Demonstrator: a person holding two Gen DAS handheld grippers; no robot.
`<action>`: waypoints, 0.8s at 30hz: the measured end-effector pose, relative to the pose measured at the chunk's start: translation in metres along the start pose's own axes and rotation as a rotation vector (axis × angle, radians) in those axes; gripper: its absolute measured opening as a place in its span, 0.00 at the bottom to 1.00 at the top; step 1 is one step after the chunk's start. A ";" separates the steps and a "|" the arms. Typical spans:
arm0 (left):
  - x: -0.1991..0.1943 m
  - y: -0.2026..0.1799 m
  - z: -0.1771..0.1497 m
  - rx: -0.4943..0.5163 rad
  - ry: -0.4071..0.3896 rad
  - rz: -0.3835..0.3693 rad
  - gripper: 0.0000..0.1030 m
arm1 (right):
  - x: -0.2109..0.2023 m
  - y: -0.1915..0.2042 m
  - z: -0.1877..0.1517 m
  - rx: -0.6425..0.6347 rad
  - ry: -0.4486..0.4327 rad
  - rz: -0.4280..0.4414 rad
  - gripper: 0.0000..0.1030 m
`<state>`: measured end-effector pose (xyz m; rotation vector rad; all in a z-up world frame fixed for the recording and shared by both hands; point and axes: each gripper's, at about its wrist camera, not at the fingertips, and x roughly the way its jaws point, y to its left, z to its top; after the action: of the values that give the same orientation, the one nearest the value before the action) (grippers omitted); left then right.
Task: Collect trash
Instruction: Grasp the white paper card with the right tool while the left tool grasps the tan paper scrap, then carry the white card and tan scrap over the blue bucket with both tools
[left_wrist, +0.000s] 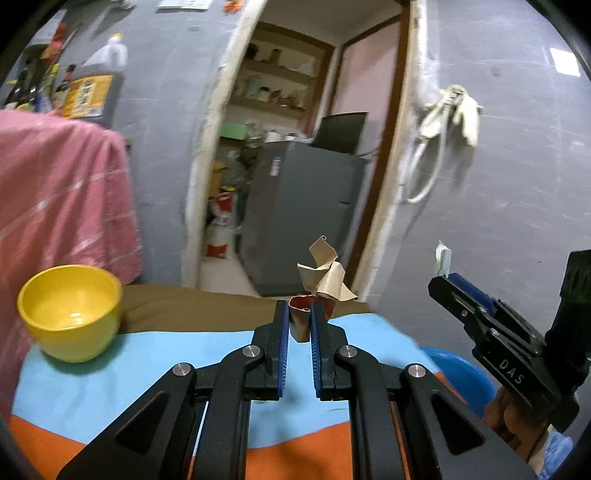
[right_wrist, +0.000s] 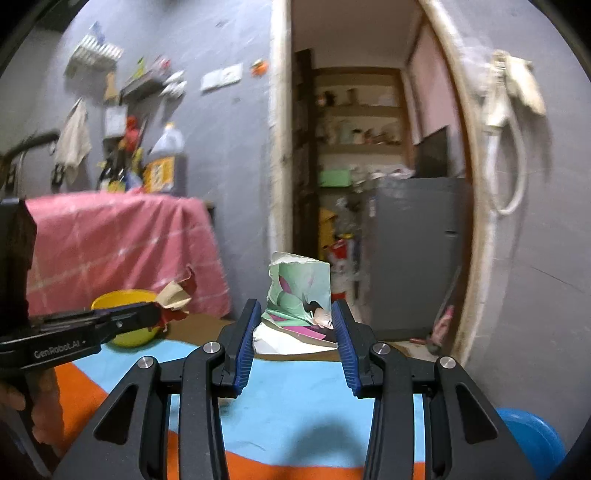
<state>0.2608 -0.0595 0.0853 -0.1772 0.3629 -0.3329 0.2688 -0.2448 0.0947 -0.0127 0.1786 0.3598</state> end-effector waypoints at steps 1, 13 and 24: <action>0.002 -0.009 0.000 0.003 0.003 -0.017 0.08 | -0.008 -0.010 0.000 0.020 -0.009 -0.024 0.37; 0.044 -0.113 -0.007 0.059 0.118 -0.182 0.08 | -0.075 -0.104 -0.016 0.138 -0.008 -0.300 0.37; 0.098 -0.185 -0.032 0.099 0.311 -0.262 0.09 | -0.090 -0.181 -0.048 0.354 0.105 -0.429 0.37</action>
<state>0.2818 -0.2697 0.0669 -0.0753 0.6311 -0.6390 0.2413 -0.4479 0.0596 0.2768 0.3346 -0.1044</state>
